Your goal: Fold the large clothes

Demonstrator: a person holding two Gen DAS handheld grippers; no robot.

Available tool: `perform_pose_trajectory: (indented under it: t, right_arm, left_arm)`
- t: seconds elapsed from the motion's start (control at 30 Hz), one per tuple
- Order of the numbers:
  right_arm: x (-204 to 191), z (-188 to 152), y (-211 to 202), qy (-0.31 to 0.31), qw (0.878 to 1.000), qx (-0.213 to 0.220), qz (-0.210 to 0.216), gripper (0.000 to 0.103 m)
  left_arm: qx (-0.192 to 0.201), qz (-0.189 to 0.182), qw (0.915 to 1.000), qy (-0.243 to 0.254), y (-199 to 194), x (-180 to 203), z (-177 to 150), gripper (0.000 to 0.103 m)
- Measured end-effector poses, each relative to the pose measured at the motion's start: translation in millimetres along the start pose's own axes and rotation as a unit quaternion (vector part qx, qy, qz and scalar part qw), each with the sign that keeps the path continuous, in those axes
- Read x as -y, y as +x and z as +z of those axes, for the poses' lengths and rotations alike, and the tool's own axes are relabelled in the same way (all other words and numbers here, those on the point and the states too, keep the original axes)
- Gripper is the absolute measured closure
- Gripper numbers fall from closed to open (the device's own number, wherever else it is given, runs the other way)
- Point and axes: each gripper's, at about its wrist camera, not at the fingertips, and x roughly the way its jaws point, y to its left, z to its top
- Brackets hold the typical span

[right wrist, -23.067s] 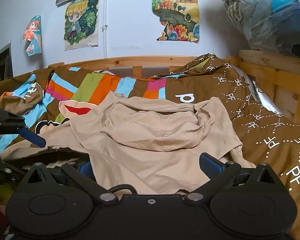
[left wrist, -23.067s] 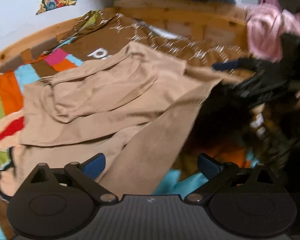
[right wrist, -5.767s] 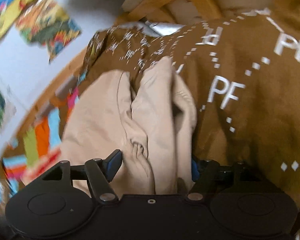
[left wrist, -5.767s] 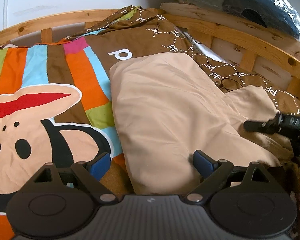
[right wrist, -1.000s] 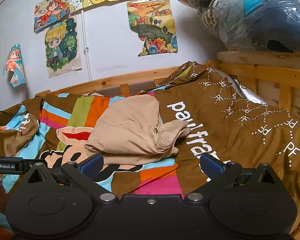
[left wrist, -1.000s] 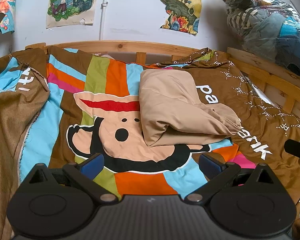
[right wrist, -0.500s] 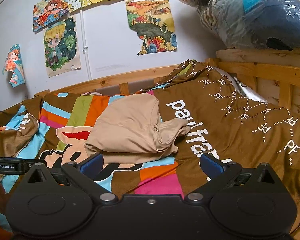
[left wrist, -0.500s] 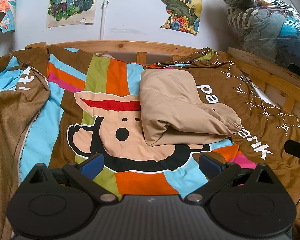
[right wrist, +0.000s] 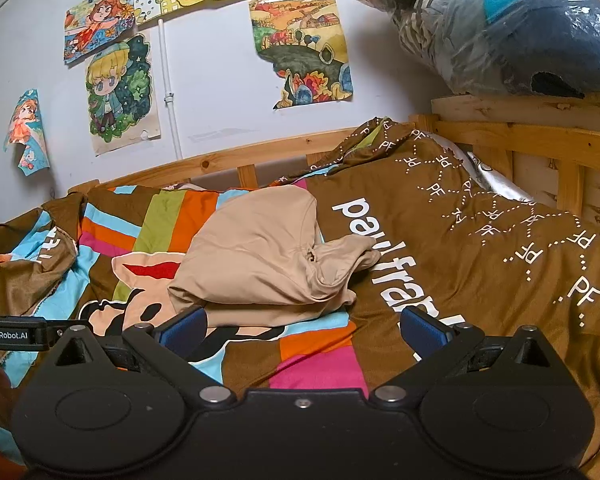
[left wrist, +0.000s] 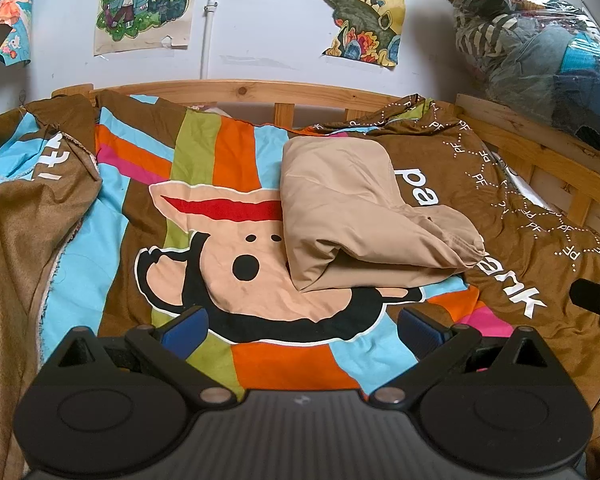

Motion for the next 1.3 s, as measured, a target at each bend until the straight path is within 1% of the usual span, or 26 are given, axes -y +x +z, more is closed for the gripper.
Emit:
perform_pose_trajectory:
  t: [1.2,1.3]
  right_arm:
    - [2.1,0.5,0.2,0.002,1.0,-0.001,0.001,0.001]
    - [2.6,0.7,0.5,0.003,1.0,-0.001,0.001,0.001]
  left_arm:
    - [0.002,-0.004,1.0,0.0,-0.5,-2.9,-2.1,0.001]
    - [0.009,0.009,0.9999,0.007,-2.3,-1.0,-2.3,0.001]
